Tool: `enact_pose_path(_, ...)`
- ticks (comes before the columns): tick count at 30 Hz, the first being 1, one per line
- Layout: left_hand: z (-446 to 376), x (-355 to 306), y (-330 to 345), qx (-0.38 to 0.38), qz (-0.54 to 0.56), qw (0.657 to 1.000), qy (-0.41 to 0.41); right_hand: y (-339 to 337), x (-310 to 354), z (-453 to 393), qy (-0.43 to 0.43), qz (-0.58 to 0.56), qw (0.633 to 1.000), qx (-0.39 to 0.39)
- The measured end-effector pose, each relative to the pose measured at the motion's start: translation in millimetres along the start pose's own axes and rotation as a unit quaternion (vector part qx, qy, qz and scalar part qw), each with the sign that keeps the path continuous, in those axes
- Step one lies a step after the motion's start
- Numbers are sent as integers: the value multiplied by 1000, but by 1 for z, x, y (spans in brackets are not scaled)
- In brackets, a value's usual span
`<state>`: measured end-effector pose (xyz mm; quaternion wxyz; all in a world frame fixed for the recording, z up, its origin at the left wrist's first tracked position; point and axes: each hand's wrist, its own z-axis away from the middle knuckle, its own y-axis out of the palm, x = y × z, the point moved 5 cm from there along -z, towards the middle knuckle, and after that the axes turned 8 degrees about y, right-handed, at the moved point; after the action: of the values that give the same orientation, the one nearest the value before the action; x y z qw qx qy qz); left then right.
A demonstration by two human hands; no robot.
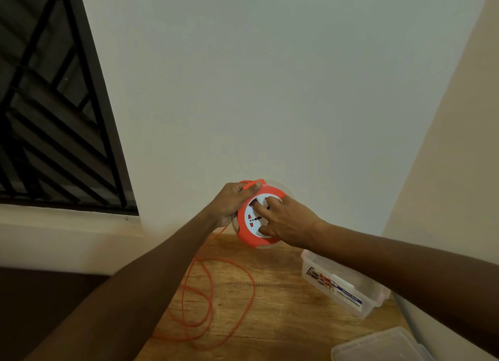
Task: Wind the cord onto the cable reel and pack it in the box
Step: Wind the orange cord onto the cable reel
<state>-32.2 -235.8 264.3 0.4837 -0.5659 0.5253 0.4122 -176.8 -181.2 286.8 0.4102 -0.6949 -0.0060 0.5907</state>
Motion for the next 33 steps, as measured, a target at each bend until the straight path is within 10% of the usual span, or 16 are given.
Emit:
enact_pose_path(12, 2, 16, -1, -19, 22, 999, -15, 8, 0, -6, 60, -105, 992, 31)
enact_pose_path(21, 2, 15, -1, -27, 50, 998, -22, 15, -4, -5, 214, -373, 891, 148)
enact_pose_path(33, 2, 12, -3, -2, 56, 998, -23, 6, -3, 0, 18, -128, 990, -48)
